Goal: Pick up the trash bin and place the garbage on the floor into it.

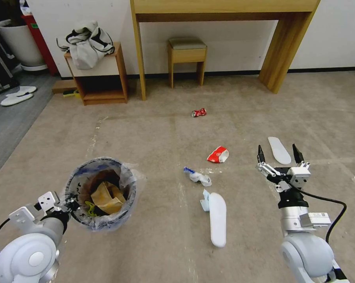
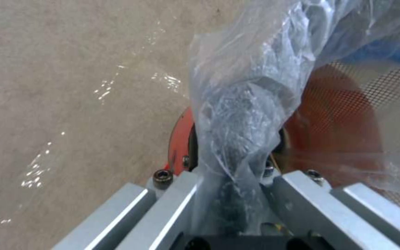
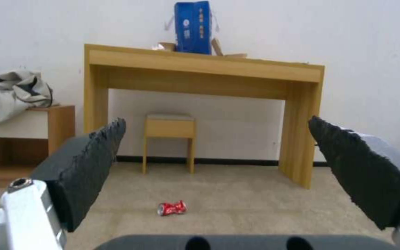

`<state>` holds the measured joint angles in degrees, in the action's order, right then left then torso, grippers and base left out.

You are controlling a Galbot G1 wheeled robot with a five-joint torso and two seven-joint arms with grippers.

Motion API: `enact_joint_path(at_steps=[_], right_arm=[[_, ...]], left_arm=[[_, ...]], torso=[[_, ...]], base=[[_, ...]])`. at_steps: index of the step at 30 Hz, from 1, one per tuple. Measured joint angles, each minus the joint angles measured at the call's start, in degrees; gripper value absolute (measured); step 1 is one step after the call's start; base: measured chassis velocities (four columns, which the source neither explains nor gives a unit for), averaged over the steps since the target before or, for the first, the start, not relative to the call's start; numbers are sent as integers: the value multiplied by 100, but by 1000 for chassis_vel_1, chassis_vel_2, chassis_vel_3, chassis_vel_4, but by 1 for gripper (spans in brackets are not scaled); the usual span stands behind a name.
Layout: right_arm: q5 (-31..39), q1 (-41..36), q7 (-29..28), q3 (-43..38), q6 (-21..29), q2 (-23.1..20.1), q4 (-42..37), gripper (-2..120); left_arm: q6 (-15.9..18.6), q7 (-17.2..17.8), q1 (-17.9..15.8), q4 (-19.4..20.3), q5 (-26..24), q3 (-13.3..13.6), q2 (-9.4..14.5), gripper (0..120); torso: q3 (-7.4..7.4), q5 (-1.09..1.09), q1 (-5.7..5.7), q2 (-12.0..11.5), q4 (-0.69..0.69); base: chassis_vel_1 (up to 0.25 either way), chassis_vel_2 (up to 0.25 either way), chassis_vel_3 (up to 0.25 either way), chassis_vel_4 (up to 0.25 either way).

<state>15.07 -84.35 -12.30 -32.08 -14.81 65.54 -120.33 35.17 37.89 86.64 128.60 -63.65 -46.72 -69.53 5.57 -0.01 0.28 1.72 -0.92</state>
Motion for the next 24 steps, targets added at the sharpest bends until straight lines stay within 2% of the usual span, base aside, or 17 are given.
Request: enact_joint_path(at_steps=[6, 24], right_arm=[[28, 57, 0, 51, -39, -18, 55, 100], [100, 73, 4, 20, -65, -156, 68, 100]], left_arm=[[1, 7, -2, -41, -1, 1, 19, 0], [5, 12, -1, -94, 24, 13, 9, 0]], torso=[[0, 0, 0, 0, 0], [-1, 1, -1, 0, 0]], base=[[-82, 103, 90, -83], [0, 0, 0, 0]])
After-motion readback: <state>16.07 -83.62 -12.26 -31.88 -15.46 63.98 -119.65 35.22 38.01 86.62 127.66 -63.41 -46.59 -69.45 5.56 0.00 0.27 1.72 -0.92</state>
